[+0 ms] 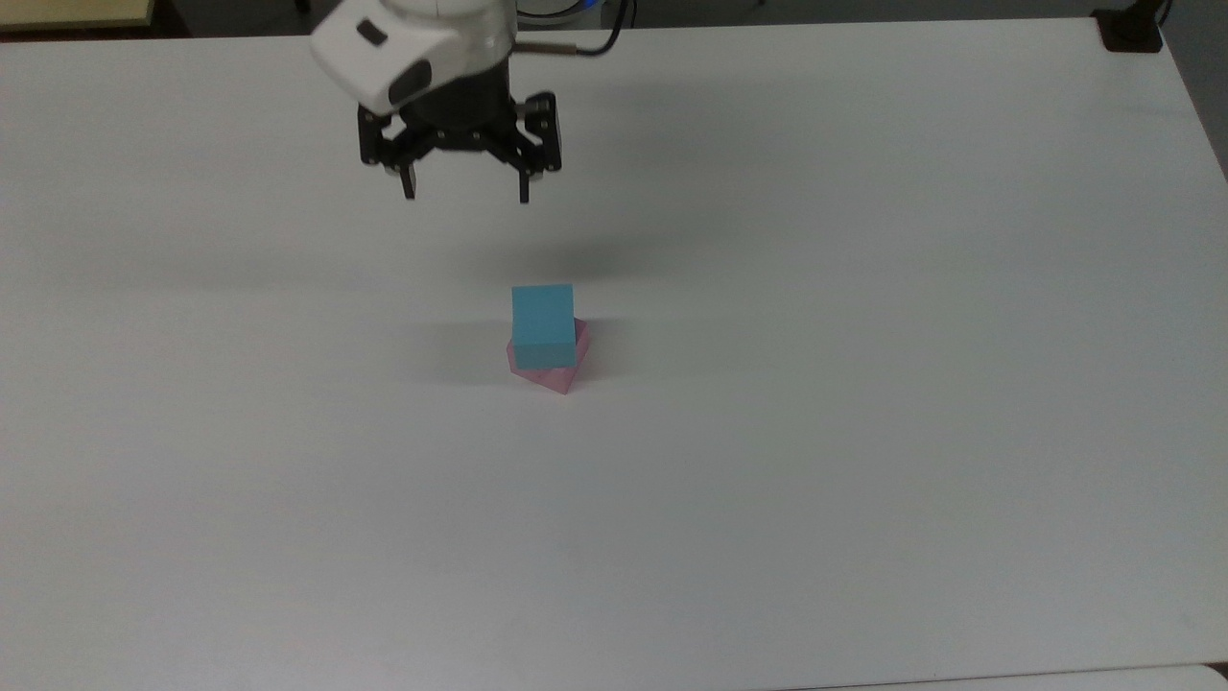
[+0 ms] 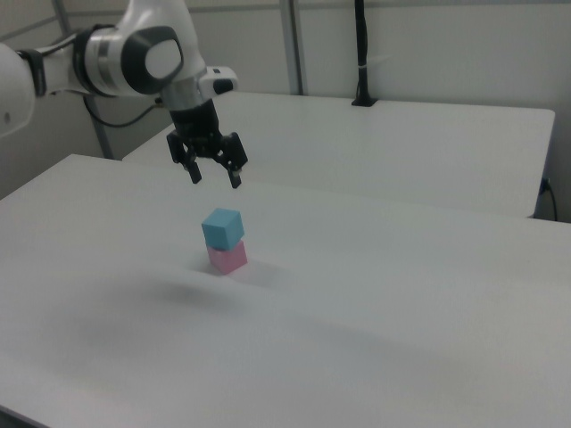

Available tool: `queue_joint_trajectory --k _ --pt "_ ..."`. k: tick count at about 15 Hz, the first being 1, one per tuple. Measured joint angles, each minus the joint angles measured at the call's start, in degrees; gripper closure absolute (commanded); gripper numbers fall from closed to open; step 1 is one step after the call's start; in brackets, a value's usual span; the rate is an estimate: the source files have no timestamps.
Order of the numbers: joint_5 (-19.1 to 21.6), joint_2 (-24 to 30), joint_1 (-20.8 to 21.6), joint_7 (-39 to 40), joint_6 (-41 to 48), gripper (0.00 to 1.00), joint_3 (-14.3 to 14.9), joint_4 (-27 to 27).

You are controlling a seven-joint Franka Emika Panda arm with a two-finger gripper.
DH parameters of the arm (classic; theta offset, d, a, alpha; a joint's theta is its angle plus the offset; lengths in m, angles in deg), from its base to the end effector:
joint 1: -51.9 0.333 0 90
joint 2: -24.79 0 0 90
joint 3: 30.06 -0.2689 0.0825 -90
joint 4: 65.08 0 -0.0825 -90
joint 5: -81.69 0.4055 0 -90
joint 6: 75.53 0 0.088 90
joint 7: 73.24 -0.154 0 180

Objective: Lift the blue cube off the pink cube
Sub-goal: 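Lower the gripper around the blue cube and close on it, then lift the blue cube off the pink cube and carry it aside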

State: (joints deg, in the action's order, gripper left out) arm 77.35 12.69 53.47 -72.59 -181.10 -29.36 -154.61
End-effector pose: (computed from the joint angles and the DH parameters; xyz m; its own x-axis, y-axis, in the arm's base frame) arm 0.6493 0.0008 0.4305 0.9966 0.0472 0.0670 0.0420 -0.9961 0.0774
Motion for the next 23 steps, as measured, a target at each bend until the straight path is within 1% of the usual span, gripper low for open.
queue_joint_trajectory --k 3,9,12,18,19,20,21,22,23 --pt "0.3 -4.7 0.9 0.0 -3.1 0.0 -0.5 0.0" --pt "0.4 -10.0 4.3 -3.3 -7.4 0.0 -0.7 0.1" --pt "0.4 -11.1 4.7 -3.5 -7.6 0.0 -0.7 0.1" --pt "0.1 -11.1 4.4 -3.5 -7.6 0.0 -0.2 0.5" --pt "0.1 -11.2 4.4 -3.5 -7.6 0.01 -0.2 0.5" --pt "0.1 -11.4 4.4 -3.5 -7.6 0.06 -0.2 0.5" --pt "0.0 -11.7 4.4 -3.5 -7.6 0.15 -0.2 0.4" --pt "-0.1 -12.1 4.5 -3.5 -7.8 0.31 -0.2 0.4" --pt "-0.3 -12.5 4.5 -3.5 -8.8 0.5 -0.2 0.4"
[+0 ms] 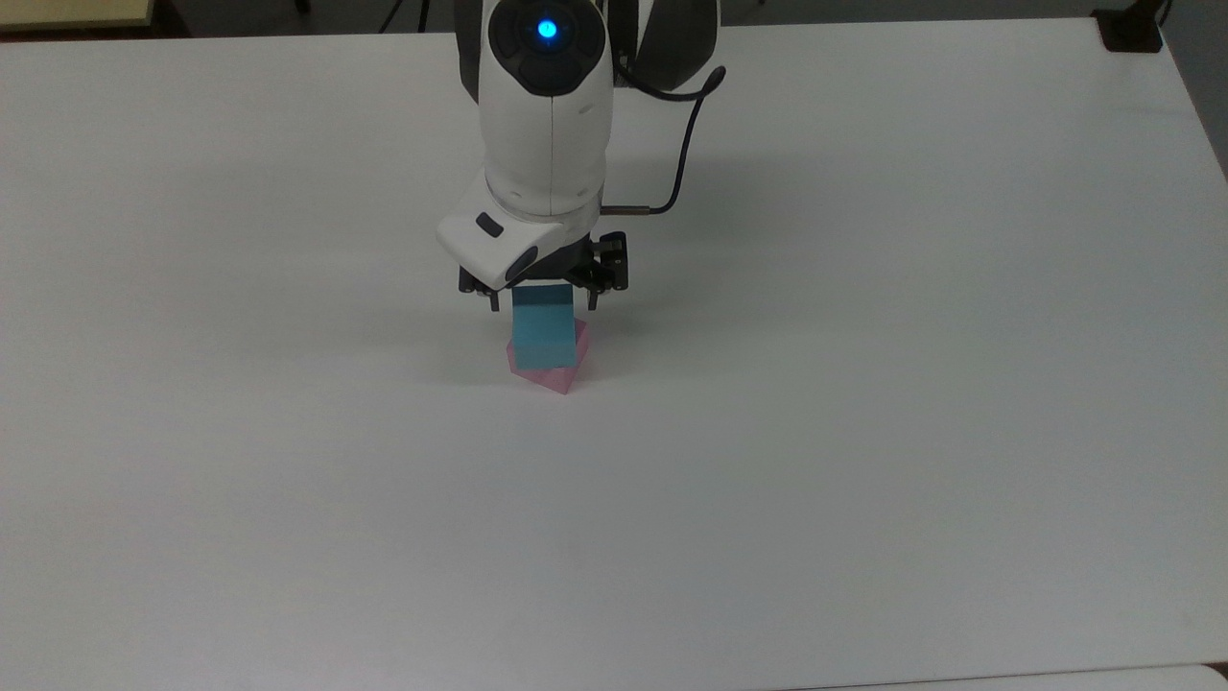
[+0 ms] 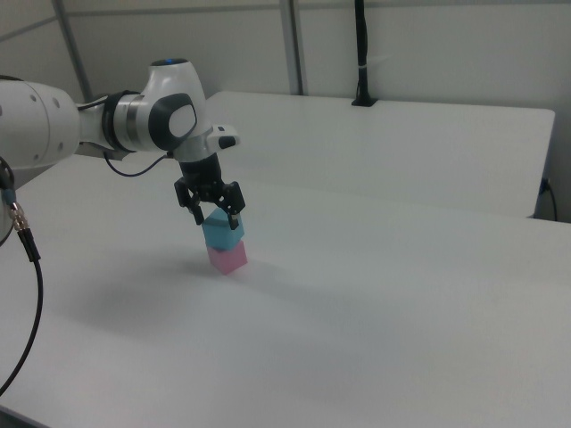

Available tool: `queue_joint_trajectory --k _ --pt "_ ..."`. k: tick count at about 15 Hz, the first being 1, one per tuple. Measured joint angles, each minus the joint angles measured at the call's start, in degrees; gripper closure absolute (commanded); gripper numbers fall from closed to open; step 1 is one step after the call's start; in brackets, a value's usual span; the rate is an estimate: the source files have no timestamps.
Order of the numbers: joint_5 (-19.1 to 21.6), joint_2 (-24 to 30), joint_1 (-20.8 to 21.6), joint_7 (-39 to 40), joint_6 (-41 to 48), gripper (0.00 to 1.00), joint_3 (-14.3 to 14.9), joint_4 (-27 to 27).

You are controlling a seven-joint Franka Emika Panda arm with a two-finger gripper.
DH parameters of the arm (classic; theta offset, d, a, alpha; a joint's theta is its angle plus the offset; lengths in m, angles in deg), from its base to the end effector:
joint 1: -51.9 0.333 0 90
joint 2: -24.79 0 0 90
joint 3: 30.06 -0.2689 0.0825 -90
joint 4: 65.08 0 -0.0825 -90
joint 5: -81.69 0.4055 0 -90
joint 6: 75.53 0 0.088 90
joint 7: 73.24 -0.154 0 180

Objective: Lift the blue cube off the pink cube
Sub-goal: 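Lift the blue cube off the pink cube and carry it aside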

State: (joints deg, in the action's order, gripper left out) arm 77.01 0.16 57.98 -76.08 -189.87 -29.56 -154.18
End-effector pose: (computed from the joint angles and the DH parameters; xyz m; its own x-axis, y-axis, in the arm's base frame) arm 0.6788 0.0582 0.3027 0.9965 0.0823 0.0131 0.0811 -0.9937 0.0778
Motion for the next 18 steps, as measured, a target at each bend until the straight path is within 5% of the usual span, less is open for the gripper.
queue_joint_trajectory --k 2,3,8,12,14,18 --pt "-0.1 -0.7 0.0 0.0 -2.1 0.76 0.0 0.0" --pt "-0.1 -0.8 0.0 0.0 -2.3 0.82 0.0 0.1" --pt "-0.4 0.3 -2.3 2.6 -2.1 0.81 0.2 0.8" --pt "-0.7 0.8 -9.4 11.6 -1.7 0.78 0.6 0.8" --pt "-1.3 -0.7 -14.4 17.3 -3.6 0.67 0.7 0.6" --pt "-2.4 -4.8 -18.7 20.1 -9.2 0.13 0.7 0.3"
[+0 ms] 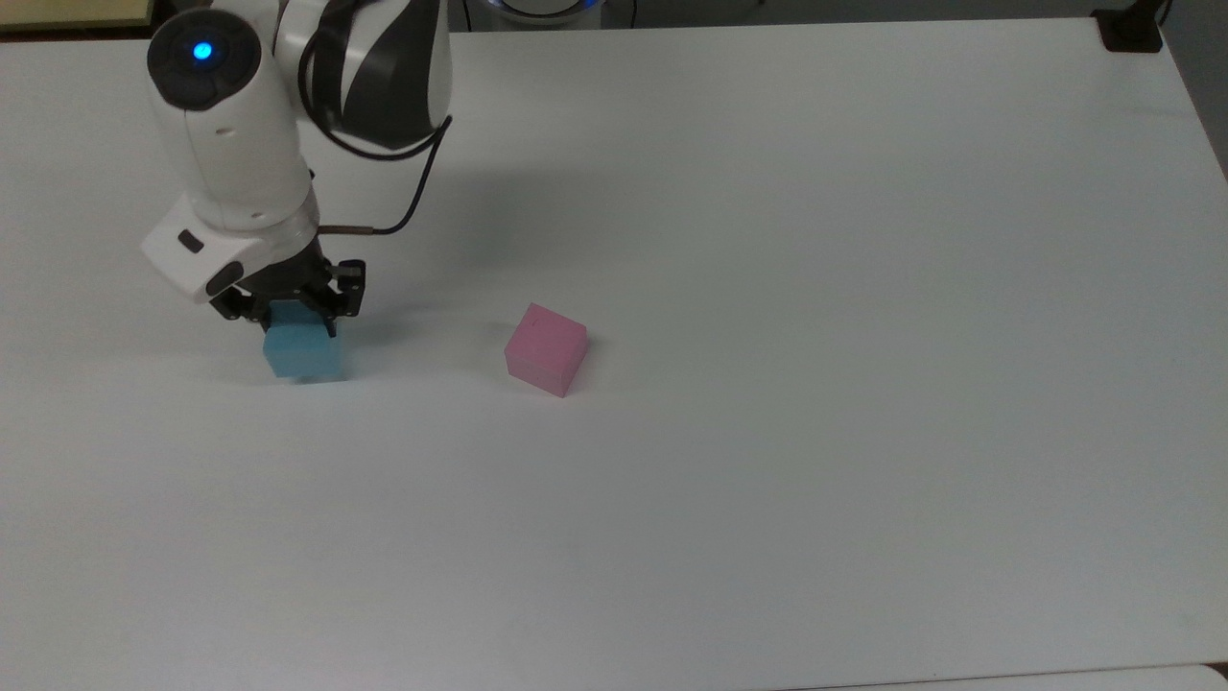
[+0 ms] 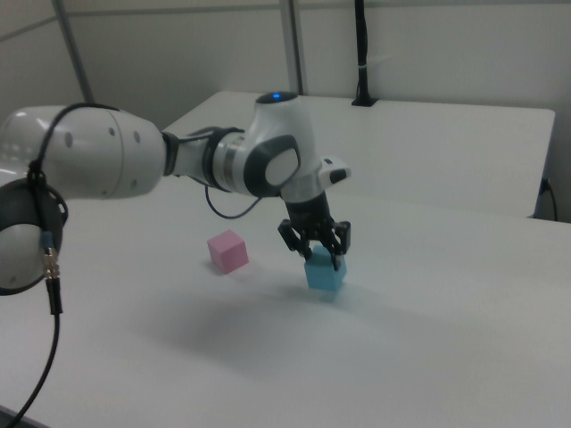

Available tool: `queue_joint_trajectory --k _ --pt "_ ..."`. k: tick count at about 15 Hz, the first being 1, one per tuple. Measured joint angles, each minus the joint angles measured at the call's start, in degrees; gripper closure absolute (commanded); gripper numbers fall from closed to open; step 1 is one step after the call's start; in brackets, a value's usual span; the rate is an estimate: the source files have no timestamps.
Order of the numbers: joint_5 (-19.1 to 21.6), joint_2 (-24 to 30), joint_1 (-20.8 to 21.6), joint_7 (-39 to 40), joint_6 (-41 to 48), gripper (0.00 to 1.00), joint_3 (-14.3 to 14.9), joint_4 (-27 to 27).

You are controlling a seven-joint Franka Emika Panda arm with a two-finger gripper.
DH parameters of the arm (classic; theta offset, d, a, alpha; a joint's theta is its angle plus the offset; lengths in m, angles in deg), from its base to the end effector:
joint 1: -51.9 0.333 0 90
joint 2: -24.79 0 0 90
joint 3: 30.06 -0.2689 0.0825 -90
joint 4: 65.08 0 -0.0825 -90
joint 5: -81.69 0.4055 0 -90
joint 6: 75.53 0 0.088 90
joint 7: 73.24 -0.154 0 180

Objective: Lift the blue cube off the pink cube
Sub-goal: 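Lift the blue cube off the pink cube and carry it aside, then set the blue cube on the table, open the gripper, raise it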

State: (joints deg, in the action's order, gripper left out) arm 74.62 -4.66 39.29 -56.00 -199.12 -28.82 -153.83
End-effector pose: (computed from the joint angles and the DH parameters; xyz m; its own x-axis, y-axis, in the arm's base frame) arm 0.6803 -0.1766 0.2633 0.9904 0.1290 0.0503 0.1209 -0.9827 0.1402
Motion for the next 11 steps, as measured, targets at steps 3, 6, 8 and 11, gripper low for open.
queue_joint_trajectory --k 3,6,8,11 --pt "-0.4 -2.0 -0.3 0.0 -1.8 0.0 0.0 0.0" --pt "-0.4 -1.7 0.0 0.0 -1.8 0.0 0.0 0.5" --pt "-0.4 -0.1 0.2 -0.5 -1.1 0.0 -0.1 1.1" --pt "-0.4 4.9 2.7 -6.3 5.6 0.0 -0.5 1.5"
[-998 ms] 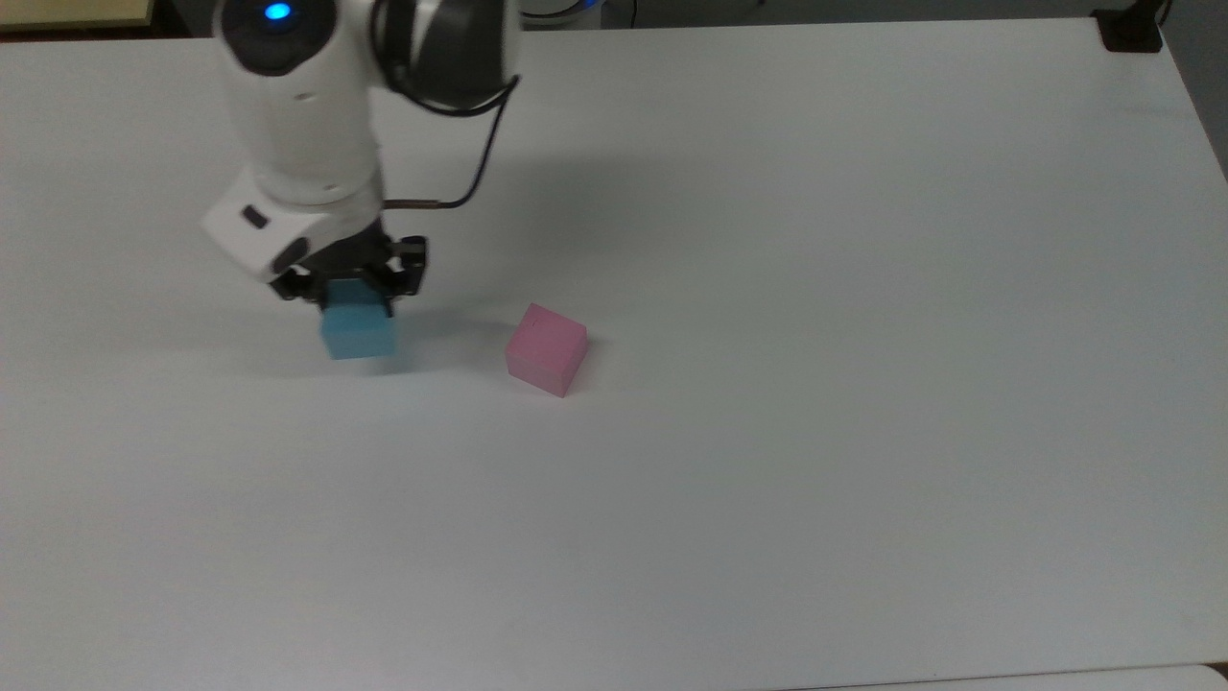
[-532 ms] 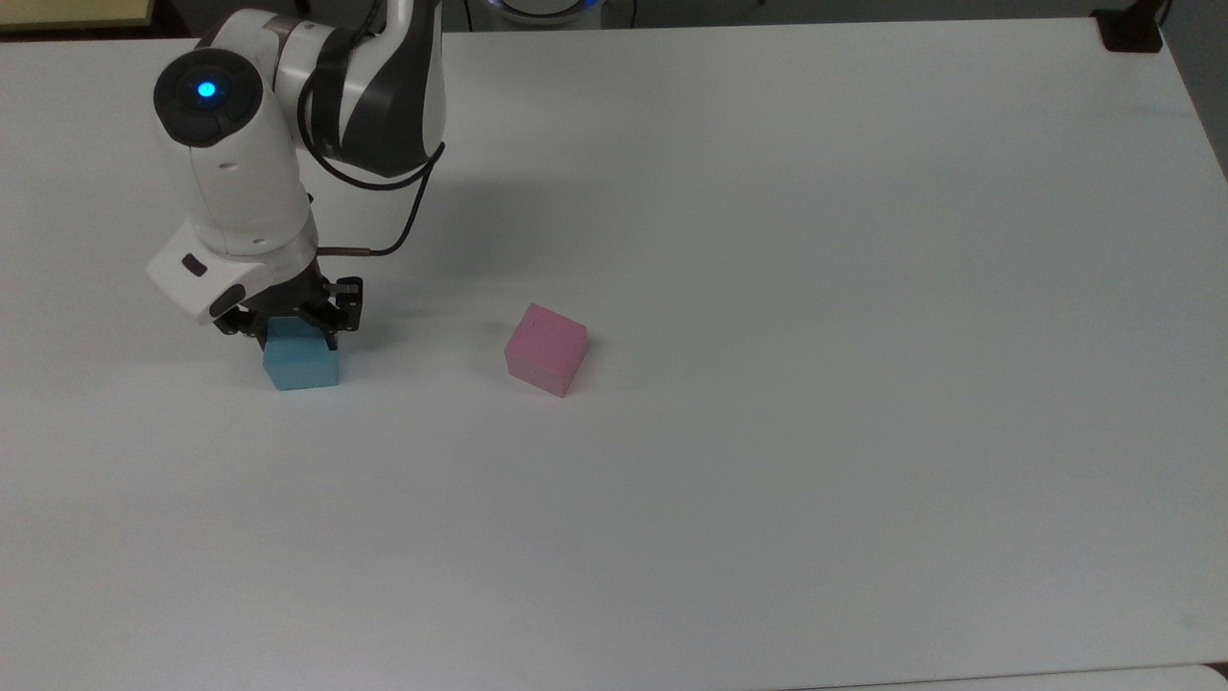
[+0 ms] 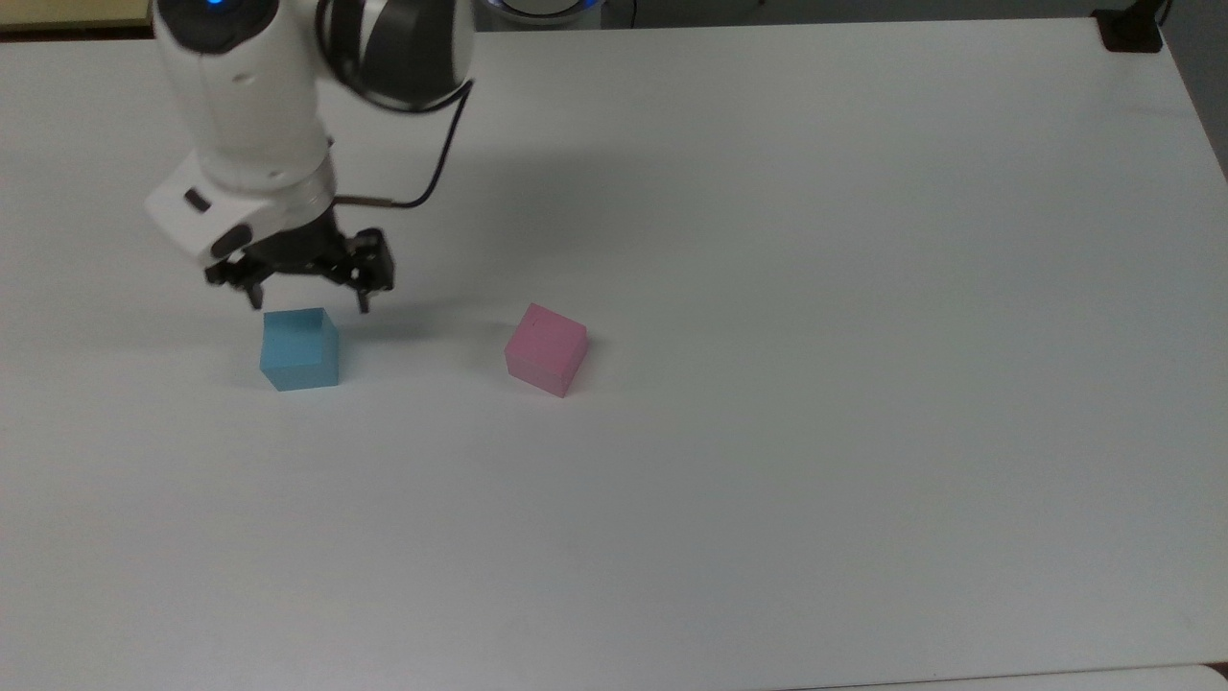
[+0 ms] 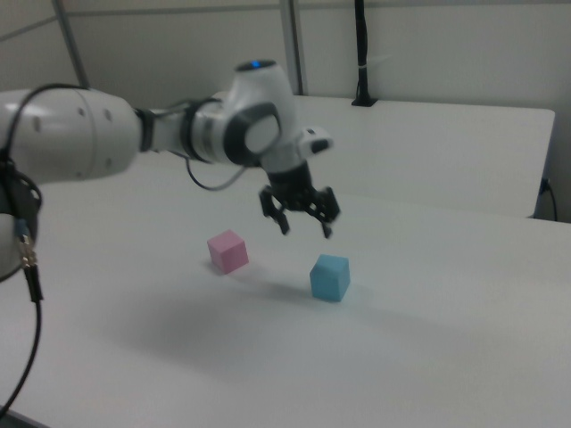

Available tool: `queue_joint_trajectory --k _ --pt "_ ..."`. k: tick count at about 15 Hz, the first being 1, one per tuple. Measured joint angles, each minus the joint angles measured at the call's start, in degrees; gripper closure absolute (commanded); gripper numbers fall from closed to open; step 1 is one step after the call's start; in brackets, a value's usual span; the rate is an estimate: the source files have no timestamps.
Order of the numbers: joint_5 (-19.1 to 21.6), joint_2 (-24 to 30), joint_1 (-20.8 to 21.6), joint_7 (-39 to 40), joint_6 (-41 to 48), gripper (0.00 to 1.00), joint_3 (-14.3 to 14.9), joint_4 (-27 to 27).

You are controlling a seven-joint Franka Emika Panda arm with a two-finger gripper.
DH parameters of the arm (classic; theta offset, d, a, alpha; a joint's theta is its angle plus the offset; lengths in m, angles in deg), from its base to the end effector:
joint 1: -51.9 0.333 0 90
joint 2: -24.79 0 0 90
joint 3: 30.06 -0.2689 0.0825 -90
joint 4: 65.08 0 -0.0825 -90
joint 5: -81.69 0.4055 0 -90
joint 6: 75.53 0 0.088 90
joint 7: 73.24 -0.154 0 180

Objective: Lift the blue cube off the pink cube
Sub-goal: 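Set the blue cube on the table, open the gripper, raise it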

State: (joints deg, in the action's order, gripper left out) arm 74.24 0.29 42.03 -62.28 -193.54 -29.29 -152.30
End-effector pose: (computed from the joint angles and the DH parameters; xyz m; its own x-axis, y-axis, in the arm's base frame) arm 0.6844 -0.1402 0.3275 0.9945 0.0674 0.0797 0.0555 -0.9881 0.1438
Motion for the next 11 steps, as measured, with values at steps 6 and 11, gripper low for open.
queue_joint_trajectory --k 6,11 --pt "0.3 11.0 15.3 -11.6 16.3 0.0 6.1 0.0" --pt "2.9 15.7 18.4 -13.8 21.8 0.0 7.5 -0.2"
